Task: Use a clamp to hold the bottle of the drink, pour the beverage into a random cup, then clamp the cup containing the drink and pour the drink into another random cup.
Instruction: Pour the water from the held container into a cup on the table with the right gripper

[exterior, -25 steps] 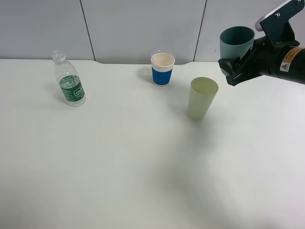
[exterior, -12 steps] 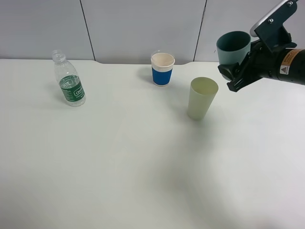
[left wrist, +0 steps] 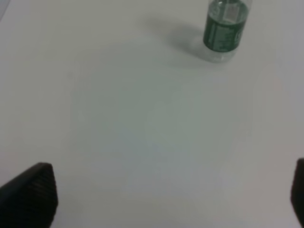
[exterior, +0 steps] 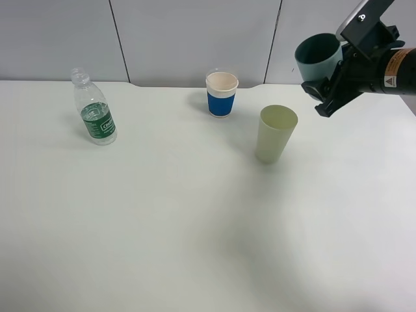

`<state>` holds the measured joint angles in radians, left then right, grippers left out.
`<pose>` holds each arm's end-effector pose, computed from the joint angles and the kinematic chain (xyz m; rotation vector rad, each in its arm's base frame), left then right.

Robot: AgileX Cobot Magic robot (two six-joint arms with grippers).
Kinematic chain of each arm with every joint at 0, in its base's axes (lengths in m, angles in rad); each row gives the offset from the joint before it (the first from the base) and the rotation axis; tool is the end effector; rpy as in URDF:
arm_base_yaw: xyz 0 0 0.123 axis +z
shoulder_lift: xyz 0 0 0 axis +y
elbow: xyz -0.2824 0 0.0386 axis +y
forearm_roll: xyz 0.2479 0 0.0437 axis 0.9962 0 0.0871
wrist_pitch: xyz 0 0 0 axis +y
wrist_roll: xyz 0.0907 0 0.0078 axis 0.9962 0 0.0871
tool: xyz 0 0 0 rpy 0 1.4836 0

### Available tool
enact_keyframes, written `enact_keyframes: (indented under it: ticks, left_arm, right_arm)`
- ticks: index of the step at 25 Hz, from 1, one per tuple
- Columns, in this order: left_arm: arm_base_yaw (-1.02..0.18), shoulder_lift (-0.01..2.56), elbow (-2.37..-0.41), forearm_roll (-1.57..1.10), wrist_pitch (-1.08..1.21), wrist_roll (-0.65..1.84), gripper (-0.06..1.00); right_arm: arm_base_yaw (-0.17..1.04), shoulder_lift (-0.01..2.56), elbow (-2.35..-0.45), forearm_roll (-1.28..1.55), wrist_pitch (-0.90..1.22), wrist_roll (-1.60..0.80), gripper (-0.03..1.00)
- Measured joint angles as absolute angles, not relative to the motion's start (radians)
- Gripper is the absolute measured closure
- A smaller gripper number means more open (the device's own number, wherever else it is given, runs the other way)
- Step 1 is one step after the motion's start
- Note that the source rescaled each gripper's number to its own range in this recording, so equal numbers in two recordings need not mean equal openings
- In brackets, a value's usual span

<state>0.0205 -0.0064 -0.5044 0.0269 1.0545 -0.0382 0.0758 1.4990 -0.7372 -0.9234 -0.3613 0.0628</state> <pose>-0.0062 0.0020 0.2789 -0.0608 2.0262 0.0209 0.3036 0.0487 0.2298 -1.0353 1.7193 -0.1931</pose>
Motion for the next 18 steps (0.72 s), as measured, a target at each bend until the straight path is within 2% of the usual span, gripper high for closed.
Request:
enact_keyframes:
  ticks: [12, 18]
  left_arm:
    - [0.021, -0.006, -0.504, 0.027, 1.054, -0.038, -0.06]
    - [0.021, -0.006, -0.504, 0.027, 1.054, -0.038, -0.06]
  right_arm:
    - [0.076, 1.499, -0.737, -1.056, -0.358, 0.008, 0.96]
    - [0.111, 1.499, -0.738, -1.056, -0.288, -0.054, 0.96]
